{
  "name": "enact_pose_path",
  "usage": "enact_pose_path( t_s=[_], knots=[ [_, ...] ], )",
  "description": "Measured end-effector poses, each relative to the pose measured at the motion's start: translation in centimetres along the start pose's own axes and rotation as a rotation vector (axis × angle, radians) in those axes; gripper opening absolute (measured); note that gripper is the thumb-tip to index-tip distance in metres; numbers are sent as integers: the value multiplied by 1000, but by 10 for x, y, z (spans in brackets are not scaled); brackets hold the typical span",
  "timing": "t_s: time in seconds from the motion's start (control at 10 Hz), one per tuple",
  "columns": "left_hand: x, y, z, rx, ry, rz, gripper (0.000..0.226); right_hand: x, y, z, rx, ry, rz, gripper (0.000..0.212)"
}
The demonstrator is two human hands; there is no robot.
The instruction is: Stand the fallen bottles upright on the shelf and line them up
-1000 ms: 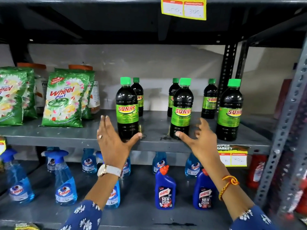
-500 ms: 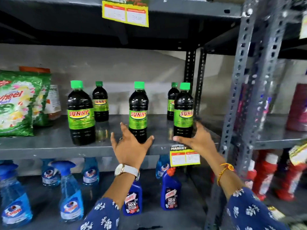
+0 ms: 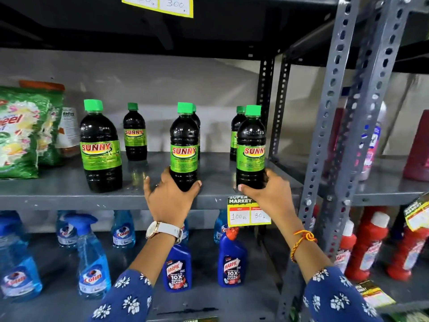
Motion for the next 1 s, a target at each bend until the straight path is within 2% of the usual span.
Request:
enact_pose_path(
  t_s=[0.4,0.5,0.6,0.7,0.8,0.9,1.0],
  knots=[
    [0,0,1,-16,-3,20,66,-1,3,0,3,-4,-24,52],
    [-2,-1,0,-6,15,50,75,-5,-2,2,37,-24,30,56],
    [-9,2,5,54,76,104,92,-19,-3,13,118,-143,-54,65],
    [-28,4,19,207,173,-19,70,-25,11,38,-112,-107,-323,63],
    [-59,-11,33,342,131,-258,36,-3,20,87,-485,-42,-363,29],
    [-95,-46,36,454,81,-417,36,26,9,146,-670,-26,-236,24],
    [-126,-88,29,584,48,-543,30,51,-9,193,-753,75,-181,29]
  ],
)
Point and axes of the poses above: each hand's wrist, its own y-axis away from the middle knuckle, its own x-axis out of the palm, z = x × y, the point moved 3 cm from there along -y, towards the middle knuckle, and after that the axes turned 12 degrees about -y, right-handed, at the moved point
